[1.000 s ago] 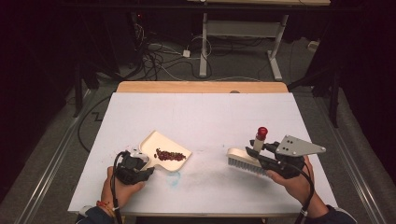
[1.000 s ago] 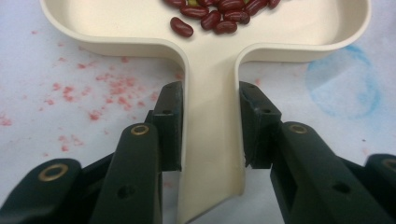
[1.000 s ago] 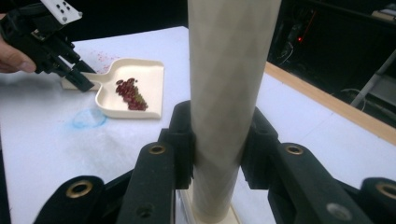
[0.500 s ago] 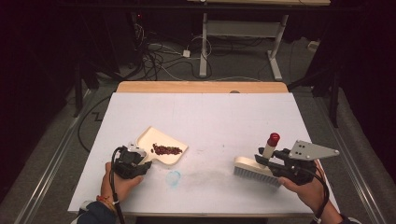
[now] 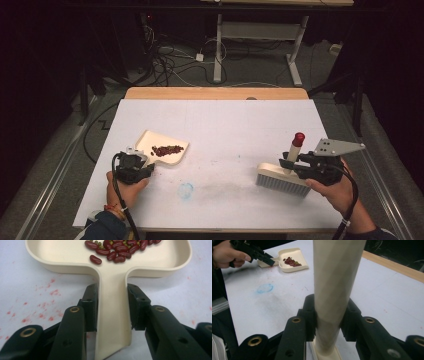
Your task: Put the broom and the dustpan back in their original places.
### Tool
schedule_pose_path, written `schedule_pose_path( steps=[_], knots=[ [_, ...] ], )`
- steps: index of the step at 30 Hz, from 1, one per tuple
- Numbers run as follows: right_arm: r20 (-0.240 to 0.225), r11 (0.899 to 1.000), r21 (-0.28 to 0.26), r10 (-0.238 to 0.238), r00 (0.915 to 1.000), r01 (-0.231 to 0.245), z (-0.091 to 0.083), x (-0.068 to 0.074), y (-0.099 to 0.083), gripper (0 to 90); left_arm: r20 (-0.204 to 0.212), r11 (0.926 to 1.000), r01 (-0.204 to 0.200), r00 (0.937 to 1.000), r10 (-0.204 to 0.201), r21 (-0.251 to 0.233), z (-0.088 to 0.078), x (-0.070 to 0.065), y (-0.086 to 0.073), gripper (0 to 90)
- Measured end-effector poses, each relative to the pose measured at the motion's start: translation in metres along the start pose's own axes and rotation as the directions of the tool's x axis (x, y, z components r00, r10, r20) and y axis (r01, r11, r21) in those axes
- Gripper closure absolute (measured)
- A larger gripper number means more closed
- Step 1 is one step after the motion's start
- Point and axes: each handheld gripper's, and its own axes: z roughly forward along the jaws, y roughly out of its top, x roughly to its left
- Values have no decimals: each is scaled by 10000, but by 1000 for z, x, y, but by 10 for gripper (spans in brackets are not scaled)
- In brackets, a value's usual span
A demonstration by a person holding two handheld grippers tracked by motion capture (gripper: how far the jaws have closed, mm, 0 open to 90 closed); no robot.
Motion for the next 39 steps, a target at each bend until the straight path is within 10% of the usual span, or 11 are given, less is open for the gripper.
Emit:
schedule_pose_path(
  steps=[11, 19, 24, 31, 39],
  knots=[
    [1021, 9978, 588, 259, 9944, -321, 39, -37, 20, 644, 953, 9987, -471, 9944, 453, 168, -6, -21, -12, 455],
    [2341, 9907, 665, 1004, 9670, -1190, 75, -70, 23, 591, 827, 9930, -1178, 9897, 1173, 16, -11, -29, -18, 424],
    [3215, 9818, 944, 1264, 9384, -1646, 97, -81, 24, 571, 726, 9745, -2168, 9726, 2207, -575, -15, -36, -22, 337],
    [3721, 9783, 518, 1674, 9130, -2005, 117, -89, 23, 559, 382, 9258, -3264, 9399, 3392, -1908, -31, -41, -31, 230],
    [3870, 9816, 166, 1690, 9065, -1901, 126, -78, 30, 524, 472, 9150, -3334, 9347, 3523, -2273, -40, -33, -36, 211]
  ],
)
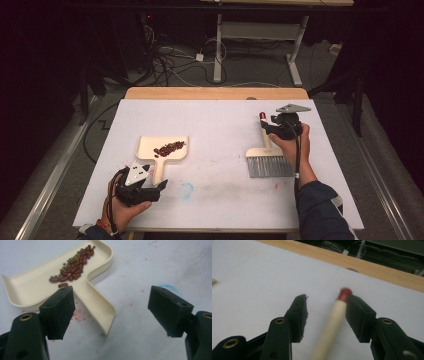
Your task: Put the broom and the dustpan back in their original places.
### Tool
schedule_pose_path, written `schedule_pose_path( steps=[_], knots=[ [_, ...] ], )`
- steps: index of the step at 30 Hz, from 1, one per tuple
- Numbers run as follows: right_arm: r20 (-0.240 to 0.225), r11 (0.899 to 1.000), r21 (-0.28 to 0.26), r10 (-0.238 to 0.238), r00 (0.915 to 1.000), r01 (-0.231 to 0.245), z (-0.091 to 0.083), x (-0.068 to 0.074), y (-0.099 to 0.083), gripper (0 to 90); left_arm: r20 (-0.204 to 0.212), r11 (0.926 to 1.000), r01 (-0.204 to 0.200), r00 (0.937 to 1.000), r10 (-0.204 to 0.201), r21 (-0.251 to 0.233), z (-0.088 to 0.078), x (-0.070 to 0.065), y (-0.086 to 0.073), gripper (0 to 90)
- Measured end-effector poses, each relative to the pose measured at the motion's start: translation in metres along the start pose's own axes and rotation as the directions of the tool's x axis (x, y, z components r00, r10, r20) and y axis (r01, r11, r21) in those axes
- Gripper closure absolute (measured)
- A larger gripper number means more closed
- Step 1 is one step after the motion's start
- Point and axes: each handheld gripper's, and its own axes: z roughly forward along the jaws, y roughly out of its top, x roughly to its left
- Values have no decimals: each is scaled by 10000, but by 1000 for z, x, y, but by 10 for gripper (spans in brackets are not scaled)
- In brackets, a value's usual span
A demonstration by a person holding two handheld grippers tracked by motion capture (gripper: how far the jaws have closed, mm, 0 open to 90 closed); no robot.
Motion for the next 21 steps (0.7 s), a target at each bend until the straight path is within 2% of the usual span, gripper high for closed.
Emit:
schedule_pose_path(
  steps=[2, 6, 8, 11, 16, 21],
  knots=[
    [12, 9998, -173, -67, 10000, 67, -3, 5, 1, 506, -19, 9999, -94, 10000, 94, -84, 0, 0, 0, 211],
    [-122, 9990, -437, -113, 9999, 107, -7, 11, 0, 483, -105, 9995, -299, 9995, 299, 50, 2, 0, 1, 211],
    [-251, 9976, -680, -174, 9995, 157, -9, 14, -2, 473, -104, 9996, -289, 9995, 289, -3, 2, 1, 1, 210],
    [-357, 9967, -727, -392, 9986, 365, -13, 18, -1, 456, -191, 9996, -281, 9994, 280, -16, 1, 2, 1, 210],
    [-464, 9949, -918, -469, 9978, 425, -20, 21, -1, 425, -281, 9992, -405, 9988, 404, -29, 0, 1, 1, 201],
    [-578, 9916, -1077, -777, 9953, 711, -28, 27, 2, 390, -227, 9989, -475, 9986, 474, -40, -2, 1, 0, 201]
  ],
)
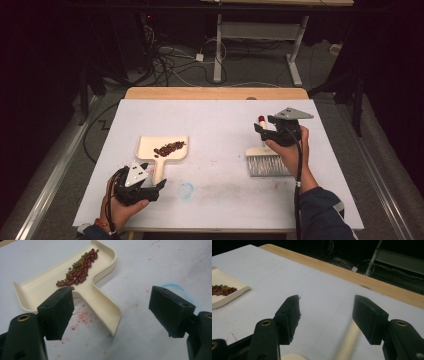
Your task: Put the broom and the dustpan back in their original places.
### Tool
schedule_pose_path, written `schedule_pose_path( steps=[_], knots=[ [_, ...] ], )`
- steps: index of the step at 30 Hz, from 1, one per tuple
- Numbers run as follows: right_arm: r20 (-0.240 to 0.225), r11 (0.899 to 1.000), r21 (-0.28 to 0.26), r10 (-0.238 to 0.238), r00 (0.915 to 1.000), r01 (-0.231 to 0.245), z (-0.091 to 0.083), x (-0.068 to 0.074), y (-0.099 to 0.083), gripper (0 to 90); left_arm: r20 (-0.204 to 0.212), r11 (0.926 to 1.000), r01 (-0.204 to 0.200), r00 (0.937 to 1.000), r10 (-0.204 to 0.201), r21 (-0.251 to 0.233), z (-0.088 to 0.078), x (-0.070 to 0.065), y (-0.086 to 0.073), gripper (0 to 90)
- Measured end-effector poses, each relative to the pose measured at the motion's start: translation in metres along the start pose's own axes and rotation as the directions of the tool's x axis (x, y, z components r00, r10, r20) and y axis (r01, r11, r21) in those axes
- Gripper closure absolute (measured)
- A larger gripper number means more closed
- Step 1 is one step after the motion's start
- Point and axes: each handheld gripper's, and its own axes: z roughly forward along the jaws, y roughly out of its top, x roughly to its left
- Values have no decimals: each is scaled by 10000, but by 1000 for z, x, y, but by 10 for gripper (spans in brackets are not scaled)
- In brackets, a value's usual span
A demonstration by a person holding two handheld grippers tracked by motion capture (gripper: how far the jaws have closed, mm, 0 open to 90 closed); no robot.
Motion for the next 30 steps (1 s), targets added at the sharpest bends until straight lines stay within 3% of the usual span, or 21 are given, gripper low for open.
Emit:
schedule_pose_path(
  steps=[23, 30],
  knots=[
    [-426, 9900, -806, -1192, 9920, 1155, -43, 26, 6, 295, 89, 9996, -241, 9997, 240, 128, 3, -3, 1, 196],
    [-501, 9884, -884, -1283, 9905, 1236, -50, 31, 5, 284, 118, 9996, -252, 9996, 251, 155, 3, -3, 1, 196]
  ],
)
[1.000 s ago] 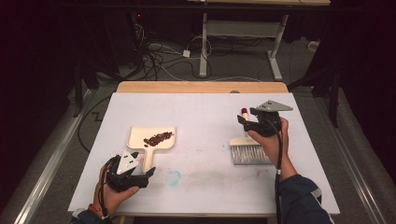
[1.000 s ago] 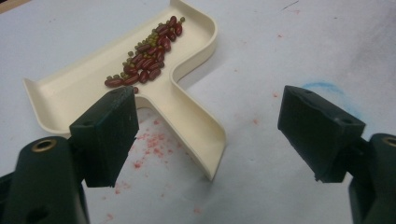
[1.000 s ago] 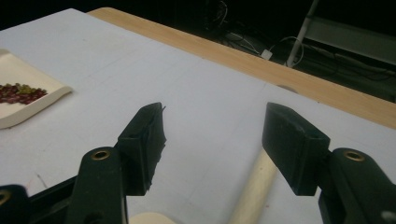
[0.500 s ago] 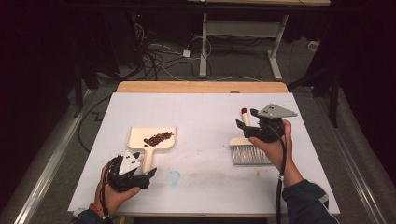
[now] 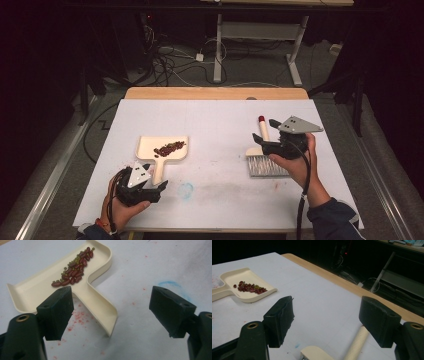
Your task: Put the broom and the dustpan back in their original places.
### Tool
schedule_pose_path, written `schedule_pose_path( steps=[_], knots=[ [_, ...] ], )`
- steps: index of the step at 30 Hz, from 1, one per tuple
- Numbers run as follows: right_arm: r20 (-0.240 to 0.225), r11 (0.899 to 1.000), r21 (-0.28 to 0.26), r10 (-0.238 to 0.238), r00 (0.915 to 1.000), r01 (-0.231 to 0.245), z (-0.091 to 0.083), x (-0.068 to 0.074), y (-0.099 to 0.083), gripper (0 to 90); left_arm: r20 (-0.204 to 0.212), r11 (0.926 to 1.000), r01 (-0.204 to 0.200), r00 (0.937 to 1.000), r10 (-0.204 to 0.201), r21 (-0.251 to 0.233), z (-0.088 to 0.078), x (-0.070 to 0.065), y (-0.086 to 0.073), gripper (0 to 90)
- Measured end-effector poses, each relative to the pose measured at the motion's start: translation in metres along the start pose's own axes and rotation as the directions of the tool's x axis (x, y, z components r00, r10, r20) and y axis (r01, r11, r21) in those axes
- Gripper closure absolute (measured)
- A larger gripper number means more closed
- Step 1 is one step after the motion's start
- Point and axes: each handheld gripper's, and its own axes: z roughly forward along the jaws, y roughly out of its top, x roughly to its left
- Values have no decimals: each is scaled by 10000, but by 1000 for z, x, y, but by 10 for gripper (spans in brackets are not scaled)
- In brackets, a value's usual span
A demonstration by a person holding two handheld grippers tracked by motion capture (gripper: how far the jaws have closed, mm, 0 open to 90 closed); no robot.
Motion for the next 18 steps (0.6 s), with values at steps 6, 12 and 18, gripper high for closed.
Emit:
schedule_pose_path(
  steps=[6, 12, 18],
  knots=[
    [105, 9998, 53, -206, 9997, 205, -7, 6, 0, 258, -6, 10000, -19, 10000, 19, 26, 0, 0, 0, 196],
    [53, 9994, -87, -333, 9994, 334, -14, 10, -1, 234, 6, 10000, -45, 10000, 45, 45, 0, -1, 0, 196],
    [147, 9989, 8, -471, 9988, 471, -20, 14, -5, 204, 8, 10000, -56, 10000, 56, 25, 0, -1, 0, 196]
  ],
)
